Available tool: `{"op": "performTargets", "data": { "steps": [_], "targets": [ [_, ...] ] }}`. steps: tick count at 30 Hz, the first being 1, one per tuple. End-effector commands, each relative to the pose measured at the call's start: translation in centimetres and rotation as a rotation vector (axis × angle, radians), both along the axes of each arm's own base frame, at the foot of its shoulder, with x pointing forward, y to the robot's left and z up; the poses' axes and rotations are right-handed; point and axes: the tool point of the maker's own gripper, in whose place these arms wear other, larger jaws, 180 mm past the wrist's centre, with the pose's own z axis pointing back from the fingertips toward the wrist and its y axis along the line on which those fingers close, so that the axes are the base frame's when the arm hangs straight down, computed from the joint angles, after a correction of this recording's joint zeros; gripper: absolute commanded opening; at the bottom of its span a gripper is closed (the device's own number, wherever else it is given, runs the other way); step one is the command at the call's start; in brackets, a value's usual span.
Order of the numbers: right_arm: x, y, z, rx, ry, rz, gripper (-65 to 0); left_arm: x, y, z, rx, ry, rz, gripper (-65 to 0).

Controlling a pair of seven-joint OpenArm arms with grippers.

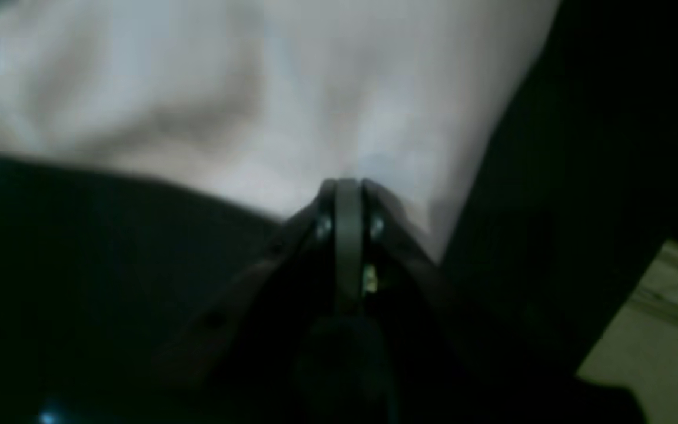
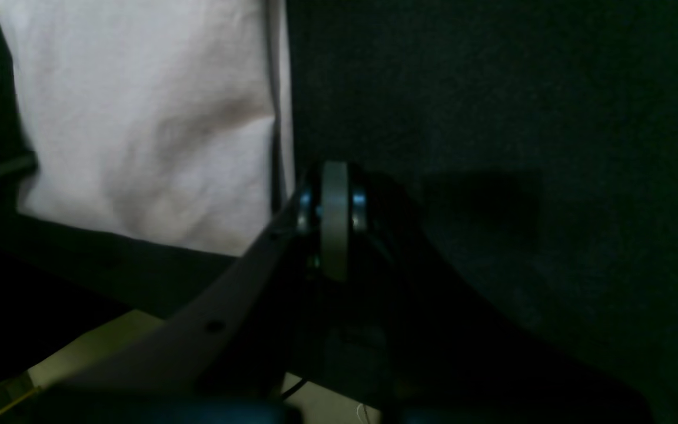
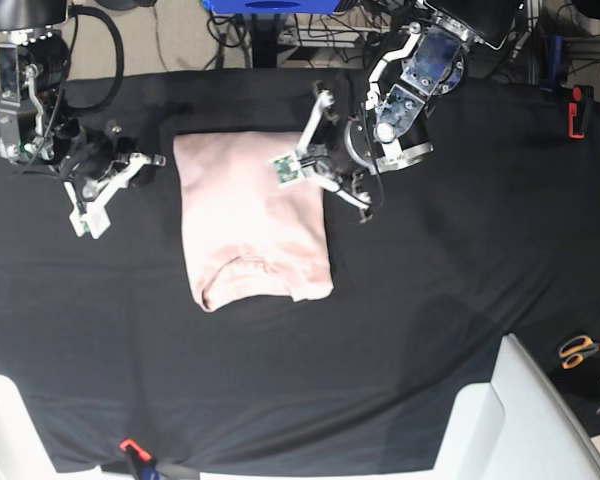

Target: Fold the T-shirt properly

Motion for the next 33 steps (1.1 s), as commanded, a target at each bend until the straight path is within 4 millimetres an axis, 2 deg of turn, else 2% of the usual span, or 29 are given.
{"op": "performTargets", "data": {
  "steps": [1, 5, 11, 18, 23, 25, 27, 28, 30, 33],
  "targets": [
    [1.0, -0.1, 0.9, 0.009, -0.039, -0.004, -65.0, 0.4, 0.0, 0.2, -0.014, -0.011, 0.002, -65.0],
    [0.9, -0.1, 0.9, 0.009, -0.037, -0.004, -65.0, -0.5, 1.2, -0.8, 0.013, 0.019, 0.008, -65.0],
    [0.9, -0.1, 0.9, 0.009, -0.037, -0.004, -65.0, -0.9, 1.1, 0.9, 0.002, -0.026, -0.009, -65.0],
    [0.9, 0.0, 1.1, 0.011, -0.044, 0.001, -65.0, -2.4, 3.2, 2.1, 0.031, -0.052, -0.033, -65.0],
    [1.4, 0.6, 3.3, 0.002, -0.118, 0.030, -65.0, -2.9, 4.9, 4.0, 0.006, -0.084, 0.050, -65.0],
    [1.6, 0.7, 4.4, -0.004, -0.150, 0.045, -65.0, -2.8, 4.9, 4.5, -0.016, -0.090, 0.090, -65.0],
    [1.8, 1.0, 5.2, -0.005, -0.175, 0.053, -65.0, -2.6, 4.0, 4.9, -0.050, -0.097, 0.115, -65.0],
    [1.9, 1.1, 5.7, -0.006, -0.190, 0.058, -65.0, -3.2, 3.7, 4.8, -0.061, -0.084, 0.126, -65.0],
    [0.9, 0.8, 6.2, -0.021, -0.195, 0.061, -65.0, -4.6, 4.1, 4.4, -0.058, -0.056, 0.149, -65.0],
    [-1.9, -1.7, 6.1, -0.133, -0.177, 0.092, -65.0, -8.0, 6.2, 3.0, -0.023, 0.025, 0.203, -65.0]
  ]
}}
